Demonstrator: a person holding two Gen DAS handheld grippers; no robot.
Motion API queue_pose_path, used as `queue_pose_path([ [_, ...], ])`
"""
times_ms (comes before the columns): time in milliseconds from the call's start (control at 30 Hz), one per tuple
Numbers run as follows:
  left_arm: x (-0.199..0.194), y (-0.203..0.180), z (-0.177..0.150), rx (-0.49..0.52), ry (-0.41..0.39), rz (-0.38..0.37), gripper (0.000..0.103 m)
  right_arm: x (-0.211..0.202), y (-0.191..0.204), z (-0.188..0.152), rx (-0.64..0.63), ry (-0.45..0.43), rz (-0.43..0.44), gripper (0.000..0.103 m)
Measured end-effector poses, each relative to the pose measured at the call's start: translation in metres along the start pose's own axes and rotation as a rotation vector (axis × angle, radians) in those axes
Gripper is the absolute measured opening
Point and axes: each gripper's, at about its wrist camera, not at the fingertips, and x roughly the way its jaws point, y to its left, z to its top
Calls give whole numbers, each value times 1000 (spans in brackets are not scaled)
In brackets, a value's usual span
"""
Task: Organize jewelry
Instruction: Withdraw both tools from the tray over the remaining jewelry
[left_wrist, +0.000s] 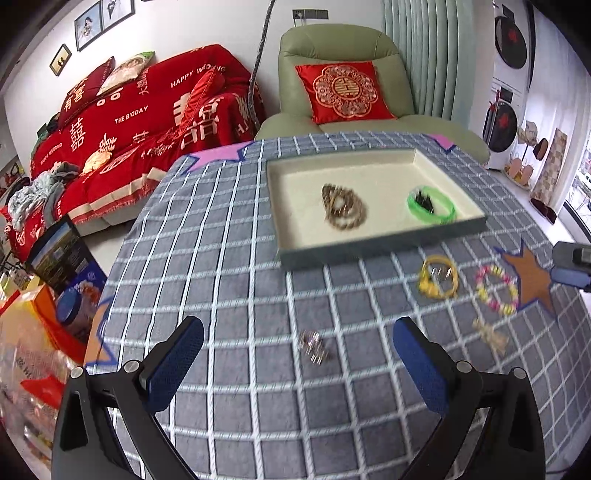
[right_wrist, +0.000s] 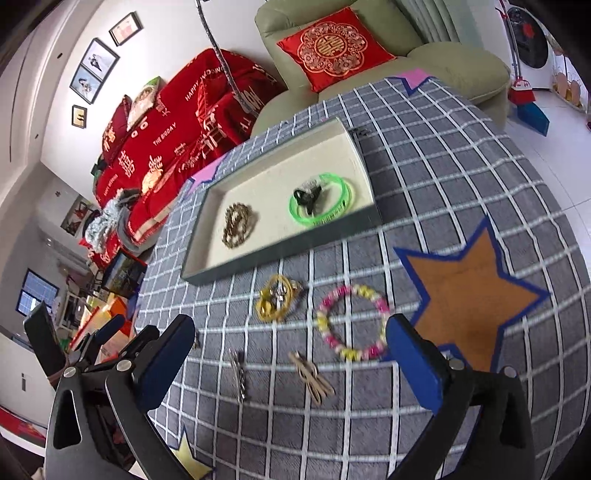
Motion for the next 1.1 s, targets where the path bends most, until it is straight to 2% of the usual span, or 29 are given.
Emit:
queue_pose_path([
  [233, 10, 13, -20, -59, 61, 1, 103, 9, -3, -21, -6, 48, -49, 103],
  [500, 31, 9, -33, -93, 131, -2, 103, 21, 0, -51, -83, 109, -120, 103],
  [833, 48, 8, -30, -127, 157, 6, 103, 36, -2, -65, -158, 141, -183, 102],
  [1100, 55, 12, -30, -148, 166, 8, 103, 42, 10, -69, -245, 135, -224, 95],
])
